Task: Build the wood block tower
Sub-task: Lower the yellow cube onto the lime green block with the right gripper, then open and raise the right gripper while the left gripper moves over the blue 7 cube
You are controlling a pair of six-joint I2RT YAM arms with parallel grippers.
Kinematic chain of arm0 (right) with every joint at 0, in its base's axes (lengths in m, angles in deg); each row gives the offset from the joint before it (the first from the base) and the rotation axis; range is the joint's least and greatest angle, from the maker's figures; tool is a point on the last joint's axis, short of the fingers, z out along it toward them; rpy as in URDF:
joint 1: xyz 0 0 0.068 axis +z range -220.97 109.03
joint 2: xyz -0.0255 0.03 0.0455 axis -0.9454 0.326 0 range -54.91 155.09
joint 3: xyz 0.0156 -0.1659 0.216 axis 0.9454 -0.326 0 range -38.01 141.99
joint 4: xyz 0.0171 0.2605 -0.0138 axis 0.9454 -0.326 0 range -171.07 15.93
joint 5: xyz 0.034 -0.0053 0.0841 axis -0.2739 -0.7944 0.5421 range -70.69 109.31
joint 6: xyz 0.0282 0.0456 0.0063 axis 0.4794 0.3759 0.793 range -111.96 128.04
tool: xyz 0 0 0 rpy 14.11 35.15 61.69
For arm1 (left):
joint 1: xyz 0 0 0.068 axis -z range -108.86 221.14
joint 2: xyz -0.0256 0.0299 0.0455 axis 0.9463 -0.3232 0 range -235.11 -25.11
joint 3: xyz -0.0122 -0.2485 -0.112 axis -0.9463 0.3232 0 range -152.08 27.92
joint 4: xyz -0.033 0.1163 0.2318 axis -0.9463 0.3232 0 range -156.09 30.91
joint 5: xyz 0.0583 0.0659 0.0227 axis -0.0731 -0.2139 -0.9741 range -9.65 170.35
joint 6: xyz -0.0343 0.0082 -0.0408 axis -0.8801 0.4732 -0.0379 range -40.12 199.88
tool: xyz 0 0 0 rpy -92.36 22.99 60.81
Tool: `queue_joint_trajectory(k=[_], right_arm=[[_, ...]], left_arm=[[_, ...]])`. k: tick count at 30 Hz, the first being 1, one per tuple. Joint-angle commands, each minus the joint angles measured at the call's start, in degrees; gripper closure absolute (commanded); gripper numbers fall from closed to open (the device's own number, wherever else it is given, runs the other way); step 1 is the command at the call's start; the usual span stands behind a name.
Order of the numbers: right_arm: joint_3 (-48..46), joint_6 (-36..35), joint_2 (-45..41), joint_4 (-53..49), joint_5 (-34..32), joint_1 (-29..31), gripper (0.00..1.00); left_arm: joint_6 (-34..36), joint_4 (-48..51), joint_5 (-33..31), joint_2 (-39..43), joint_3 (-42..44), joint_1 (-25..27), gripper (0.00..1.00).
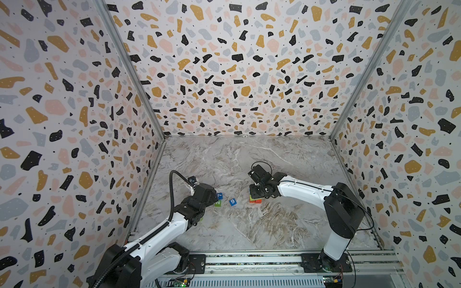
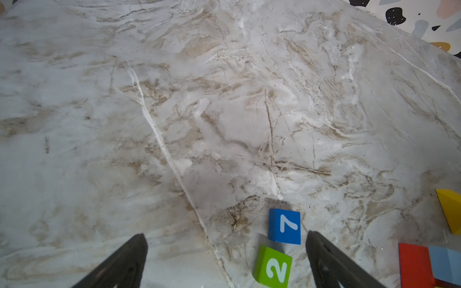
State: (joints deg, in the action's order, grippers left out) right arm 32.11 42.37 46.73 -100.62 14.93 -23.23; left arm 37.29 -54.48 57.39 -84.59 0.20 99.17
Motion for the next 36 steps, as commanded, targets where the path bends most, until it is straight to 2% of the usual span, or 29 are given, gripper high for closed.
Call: queue_joint_trajectory(k=[1,21,29,36], right_arm=[[1.3,-0.6,0.3,-0.6,-0.7,0.3,0.63],[1.5,-0.7,-1.1,-0.6,-1.4,0.4,0.52],[1.0,-2.2,-5.5,1.2,-2.0,0.3,0.48],[-1.2,-7.5,-12.0,4.9,-0.7,0.0,0.40]], left_arm=[[0.7,-0.7,-0.6,0.8,0.2,0.2,0.00],[1.0,0.5,-0.6,1.6,-0.6,0.1,0.00],[1.6,2.5,0.4,1.1,-2.3,0.2,0.07],[4.6,6.4,2.1,-2.8,-6.4,0.1,0.08]])
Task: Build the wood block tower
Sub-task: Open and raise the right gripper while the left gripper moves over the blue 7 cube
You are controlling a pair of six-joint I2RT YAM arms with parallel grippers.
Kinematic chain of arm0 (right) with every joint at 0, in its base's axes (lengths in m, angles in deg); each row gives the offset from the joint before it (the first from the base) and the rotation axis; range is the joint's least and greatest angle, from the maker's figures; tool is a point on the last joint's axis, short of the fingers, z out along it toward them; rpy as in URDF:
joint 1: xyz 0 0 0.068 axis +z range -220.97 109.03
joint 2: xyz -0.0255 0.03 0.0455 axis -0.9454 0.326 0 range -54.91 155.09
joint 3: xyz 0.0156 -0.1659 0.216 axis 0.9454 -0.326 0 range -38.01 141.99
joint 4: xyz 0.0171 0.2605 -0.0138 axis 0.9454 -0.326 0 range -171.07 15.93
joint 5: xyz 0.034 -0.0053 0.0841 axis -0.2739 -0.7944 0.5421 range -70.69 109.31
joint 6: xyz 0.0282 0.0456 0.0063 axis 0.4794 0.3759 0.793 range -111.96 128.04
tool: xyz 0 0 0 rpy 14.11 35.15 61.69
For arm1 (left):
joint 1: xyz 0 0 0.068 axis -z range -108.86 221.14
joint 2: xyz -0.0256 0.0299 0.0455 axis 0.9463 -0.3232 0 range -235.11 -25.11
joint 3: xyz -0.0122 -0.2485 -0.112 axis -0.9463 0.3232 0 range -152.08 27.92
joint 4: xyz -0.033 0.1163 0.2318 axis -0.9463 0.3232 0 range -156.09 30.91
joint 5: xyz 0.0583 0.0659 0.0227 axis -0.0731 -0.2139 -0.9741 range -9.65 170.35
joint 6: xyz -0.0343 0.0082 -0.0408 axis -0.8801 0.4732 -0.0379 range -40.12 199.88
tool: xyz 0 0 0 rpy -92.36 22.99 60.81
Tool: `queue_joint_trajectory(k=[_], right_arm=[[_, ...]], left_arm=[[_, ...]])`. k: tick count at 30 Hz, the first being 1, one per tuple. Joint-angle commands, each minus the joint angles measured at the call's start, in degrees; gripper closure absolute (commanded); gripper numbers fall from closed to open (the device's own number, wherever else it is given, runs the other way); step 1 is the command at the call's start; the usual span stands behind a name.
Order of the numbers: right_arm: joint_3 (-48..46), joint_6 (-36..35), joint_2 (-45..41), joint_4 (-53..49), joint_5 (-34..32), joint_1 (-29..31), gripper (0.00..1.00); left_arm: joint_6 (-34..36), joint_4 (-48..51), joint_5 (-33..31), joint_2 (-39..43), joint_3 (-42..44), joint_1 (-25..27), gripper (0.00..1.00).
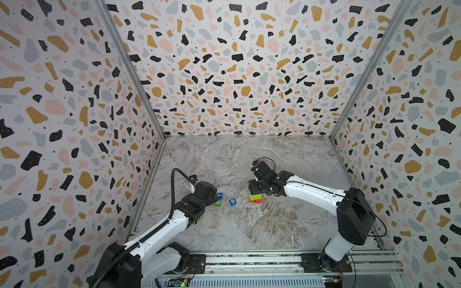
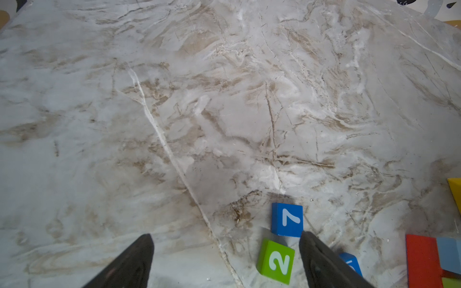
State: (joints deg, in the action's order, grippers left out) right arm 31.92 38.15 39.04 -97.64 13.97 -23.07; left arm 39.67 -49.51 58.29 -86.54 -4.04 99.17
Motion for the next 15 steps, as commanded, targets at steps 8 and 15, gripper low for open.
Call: queue_joint_trajectory(k=[8,15], right_arm=[[-10.3,-5.3,-15.2,11.0,7.4,-4.5,0.34],[-15.7,-6.5,-21.2,13.9,9.5,-7.1,0.32]], left_arm=[[3.9,3.4,3.1,-4.5,-5.9,0.2,0.12],[4.7,2.7,5.2,-10.1,-8.4,0.3,0.34]])
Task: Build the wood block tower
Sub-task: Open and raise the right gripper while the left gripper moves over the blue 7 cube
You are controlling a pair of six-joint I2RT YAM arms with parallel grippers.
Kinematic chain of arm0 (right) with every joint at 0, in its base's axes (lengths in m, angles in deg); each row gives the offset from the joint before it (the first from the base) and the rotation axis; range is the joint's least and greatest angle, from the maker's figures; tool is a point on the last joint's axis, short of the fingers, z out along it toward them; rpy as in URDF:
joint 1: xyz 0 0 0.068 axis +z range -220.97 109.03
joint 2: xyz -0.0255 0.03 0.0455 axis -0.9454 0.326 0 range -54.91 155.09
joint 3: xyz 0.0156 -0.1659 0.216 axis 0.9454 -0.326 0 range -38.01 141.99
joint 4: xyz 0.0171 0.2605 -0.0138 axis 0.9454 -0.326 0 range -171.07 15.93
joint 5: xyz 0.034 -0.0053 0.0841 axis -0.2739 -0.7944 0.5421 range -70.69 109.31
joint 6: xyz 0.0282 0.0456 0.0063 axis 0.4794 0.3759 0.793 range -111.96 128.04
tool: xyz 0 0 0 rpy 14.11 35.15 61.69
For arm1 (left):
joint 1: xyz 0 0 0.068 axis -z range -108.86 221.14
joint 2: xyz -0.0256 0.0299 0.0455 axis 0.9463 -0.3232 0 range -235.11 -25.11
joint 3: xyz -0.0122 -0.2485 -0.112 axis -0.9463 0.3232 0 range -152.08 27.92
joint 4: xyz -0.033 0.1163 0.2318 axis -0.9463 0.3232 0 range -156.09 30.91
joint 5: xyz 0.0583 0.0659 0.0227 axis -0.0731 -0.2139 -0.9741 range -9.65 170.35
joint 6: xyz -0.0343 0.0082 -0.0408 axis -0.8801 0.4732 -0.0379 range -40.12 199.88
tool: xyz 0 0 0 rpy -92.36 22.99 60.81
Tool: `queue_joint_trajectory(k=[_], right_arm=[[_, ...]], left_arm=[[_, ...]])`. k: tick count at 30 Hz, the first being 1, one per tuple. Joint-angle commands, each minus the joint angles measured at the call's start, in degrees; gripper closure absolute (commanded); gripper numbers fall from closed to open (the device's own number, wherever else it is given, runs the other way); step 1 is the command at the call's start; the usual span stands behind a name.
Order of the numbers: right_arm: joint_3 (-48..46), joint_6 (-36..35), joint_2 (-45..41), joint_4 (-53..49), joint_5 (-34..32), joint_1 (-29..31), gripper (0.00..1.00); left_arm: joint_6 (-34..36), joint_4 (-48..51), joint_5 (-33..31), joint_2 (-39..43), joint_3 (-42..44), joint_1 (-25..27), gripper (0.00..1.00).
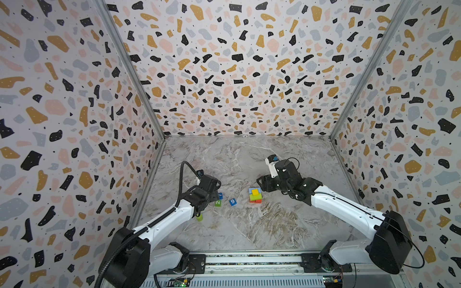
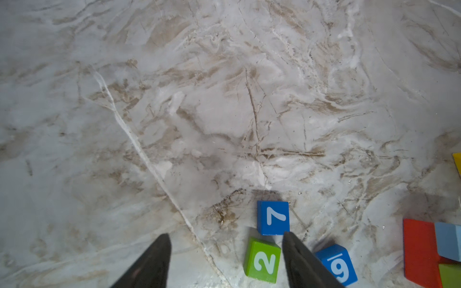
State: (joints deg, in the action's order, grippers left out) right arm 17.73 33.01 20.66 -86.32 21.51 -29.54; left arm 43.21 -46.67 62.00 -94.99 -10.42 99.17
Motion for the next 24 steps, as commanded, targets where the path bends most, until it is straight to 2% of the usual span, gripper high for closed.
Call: queue_joint_trajectory(k=[1,11,24], right_arm=[[-2.3,-1.5,-3.4,2.9,2.2,-0.9,0.32],[-9.1,-2.6,-7.4,7.5,7.5,-5.8,0.32],[-14.4,-3.4,-9.7,10.5,11.3,-9.8,0.32]], left_arm=[[1.2,-0.3,1.6,-2.4,-2.4,0.4,0.35],[0.6,0.5,1.1,-8.8,-6.5,4.1,0.35],[1.6,-0.1,2.4,-16.2,-9.6,4.9,0.45]])
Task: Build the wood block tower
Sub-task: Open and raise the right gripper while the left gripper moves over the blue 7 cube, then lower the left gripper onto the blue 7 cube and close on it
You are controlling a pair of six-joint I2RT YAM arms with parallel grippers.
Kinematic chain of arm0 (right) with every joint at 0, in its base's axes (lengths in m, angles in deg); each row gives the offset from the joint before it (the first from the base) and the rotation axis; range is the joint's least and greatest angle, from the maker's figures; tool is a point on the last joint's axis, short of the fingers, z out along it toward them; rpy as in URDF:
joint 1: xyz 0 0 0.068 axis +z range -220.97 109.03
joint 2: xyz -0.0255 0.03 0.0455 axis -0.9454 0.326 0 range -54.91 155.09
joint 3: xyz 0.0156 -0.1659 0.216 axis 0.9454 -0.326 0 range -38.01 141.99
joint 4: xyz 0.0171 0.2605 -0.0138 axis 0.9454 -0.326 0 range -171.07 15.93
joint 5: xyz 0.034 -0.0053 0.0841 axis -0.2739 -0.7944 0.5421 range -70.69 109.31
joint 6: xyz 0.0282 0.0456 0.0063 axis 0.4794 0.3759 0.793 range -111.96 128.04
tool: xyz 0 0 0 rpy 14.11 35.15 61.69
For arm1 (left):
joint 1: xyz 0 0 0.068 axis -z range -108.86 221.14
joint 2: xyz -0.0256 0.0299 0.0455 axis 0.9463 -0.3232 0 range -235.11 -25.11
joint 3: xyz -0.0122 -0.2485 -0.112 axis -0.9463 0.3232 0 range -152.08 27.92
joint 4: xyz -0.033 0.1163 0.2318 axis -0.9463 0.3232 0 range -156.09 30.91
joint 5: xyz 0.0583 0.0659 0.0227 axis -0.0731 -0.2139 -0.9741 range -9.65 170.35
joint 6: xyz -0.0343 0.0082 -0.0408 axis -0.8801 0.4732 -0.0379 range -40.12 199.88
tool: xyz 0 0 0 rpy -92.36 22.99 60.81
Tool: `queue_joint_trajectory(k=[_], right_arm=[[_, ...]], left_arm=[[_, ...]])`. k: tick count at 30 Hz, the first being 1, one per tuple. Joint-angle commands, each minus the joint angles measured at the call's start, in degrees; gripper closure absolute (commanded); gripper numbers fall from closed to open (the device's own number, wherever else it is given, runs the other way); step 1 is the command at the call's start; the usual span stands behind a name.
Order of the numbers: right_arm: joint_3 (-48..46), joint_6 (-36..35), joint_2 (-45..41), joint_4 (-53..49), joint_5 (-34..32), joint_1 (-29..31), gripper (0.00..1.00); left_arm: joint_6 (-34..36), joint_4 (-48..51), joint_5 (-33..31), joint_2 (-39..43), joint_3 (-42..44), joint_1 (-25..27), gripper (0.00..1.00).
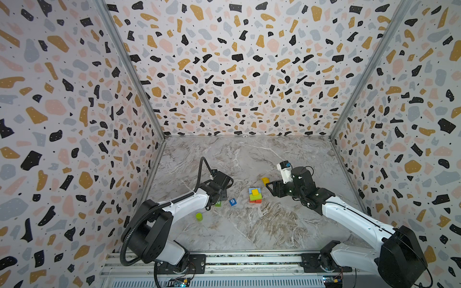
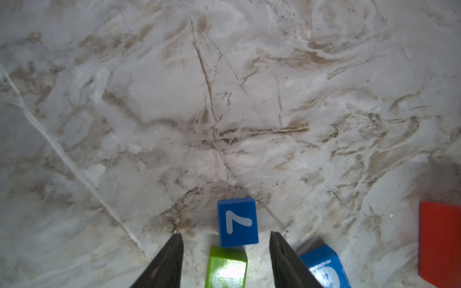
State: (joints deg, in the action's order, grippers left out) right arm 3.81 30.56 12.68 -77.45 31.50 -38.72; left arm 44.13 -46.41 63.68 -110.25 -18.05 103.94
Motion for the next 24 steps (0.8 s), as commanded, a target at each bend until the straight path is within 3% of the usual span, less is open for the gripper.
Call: queue_joint_trajectory(k=[1,16,24], right_arm=[[-0.7,-1.2,-1.9,1.6,1.3,-0.8,0.32],[-2.5,-2.0,-2.0,2.8,3.5,-3.4,0.32],[-2.6,-2.0,-1.3,3.4,4.3,-3.7,0.32]], left_arm=[[0.8,-0.5,0.9,-1.3,-2.2,0.2,0.45],[0.9,-2.4,1.8,-5.9,-3.4,0.1,0.49],[0.9,-3.6,2.0,-7.3,-2.7,0.1,0.58]])
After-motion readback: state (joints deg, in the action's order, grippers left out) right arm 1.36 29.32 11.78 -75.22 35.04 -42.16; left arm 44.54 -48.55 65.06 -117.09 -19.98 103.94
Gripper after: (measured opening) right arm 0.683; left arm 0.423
